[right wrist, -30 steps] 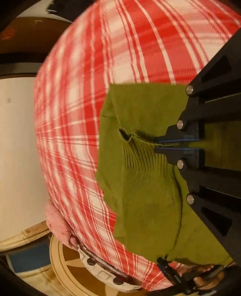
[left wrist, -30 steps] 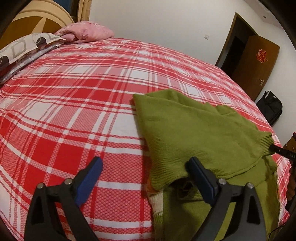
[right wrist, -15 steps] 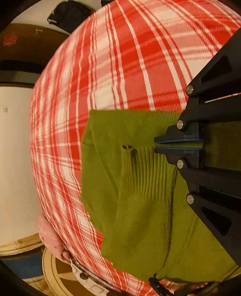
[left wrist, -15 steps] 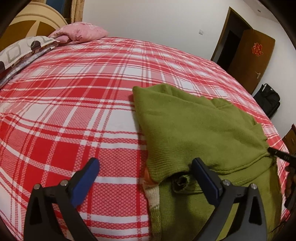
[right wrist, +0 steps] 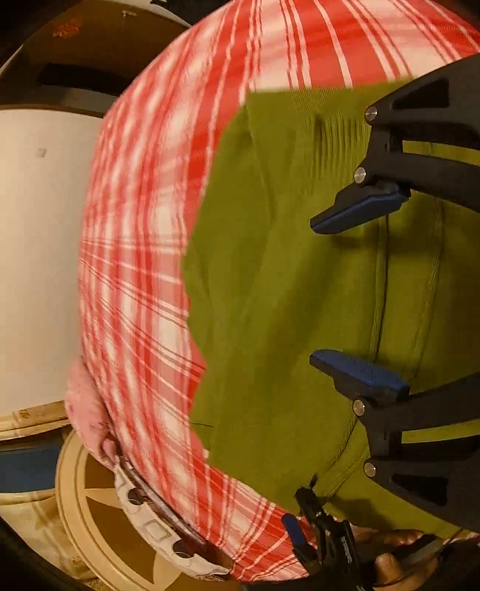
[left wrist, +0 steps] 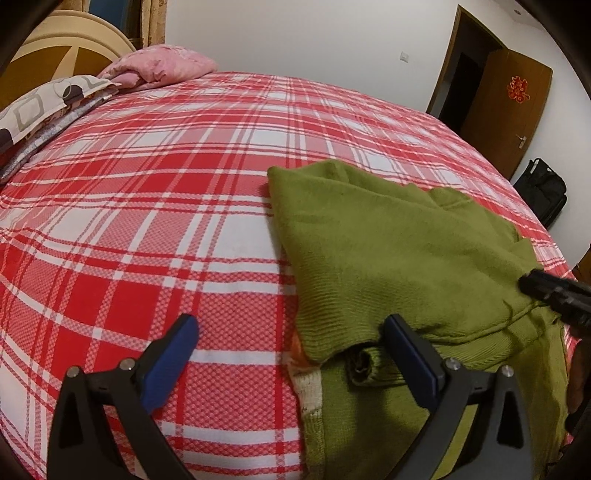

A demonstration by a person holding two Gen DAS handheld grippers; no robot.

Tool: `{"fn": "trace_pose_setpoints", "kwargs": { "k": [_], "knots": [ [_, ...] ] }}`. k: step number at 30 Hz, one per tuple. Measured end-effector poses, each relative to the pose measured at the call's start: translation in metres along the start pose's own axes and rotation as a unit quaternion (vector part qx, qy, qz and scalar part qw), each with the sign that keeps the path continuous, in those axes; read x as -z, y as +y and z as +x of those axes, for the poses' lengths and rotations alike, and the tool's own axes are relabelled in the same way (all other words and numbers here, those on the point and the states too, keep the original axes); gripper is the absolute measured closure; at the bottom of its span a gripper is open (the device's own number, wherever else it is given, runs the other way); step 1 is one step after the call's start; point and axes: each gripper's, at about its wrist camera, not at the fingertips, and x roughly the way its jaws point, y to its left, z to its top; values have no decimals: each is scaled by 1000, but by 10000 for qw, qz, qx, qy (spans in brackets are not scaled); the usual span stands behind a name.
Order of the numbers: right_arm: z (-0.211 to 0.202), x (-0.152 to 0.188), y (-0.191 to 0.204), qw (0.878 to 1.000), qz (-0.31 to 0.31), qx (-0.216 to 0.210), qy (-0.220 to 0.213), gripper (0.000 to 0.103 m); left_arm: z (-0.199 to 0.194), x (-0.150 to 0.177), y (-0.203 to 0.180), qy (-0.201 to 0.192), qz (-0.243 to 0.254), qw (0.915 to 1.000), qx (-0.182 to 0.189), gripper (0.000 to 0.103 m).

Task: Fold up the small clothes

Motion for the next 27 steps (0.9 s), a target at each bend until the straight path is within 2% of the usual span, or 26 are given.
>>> {"fn": "trace_pose_setpoints", "kwargs": {
  "k": [4,6,11,14,18,19,20,22,24,27],
  "knots": [
    [20,21,13,9993,-165,81,310,37,-1,2,-1,41,60,10000,-24,0],
    [15,32,20,9984,-470,245,200,37,-3,6,-1,78,141,9999,-50,0],
    [-1,31,23,9977,-544,185,361,37,-6,11,-1,116,244,9995,-185,0],
    [-8,20,41,9976,-687,-34,98,37,-6,11,2,152,212,9993,-254,0],
    [8,19,68,9954,-852,-357,267,37,-11,14,7,132,155,9992,-330,0],
    [18,25,71,9944,-841,-386,512,37,-12,15,10,119,107,9993,-339,0],
    [22,31,72,9942,-863,-326,548,37,-13,16,13,119,48,9994,-325,0],
    [15,45,79,9931,-1145,-139,221,37,-15,17,17,57,-36,9996,-268,0],
    [7,50,77,9922,-1220,-180,177,37,-17,16,19,10,-104,9997,-236,0],
    [-4,45,57,9937,-943,-552,233,37,-13,10,19,75,-105,9997,-228,0]
  ]
}}
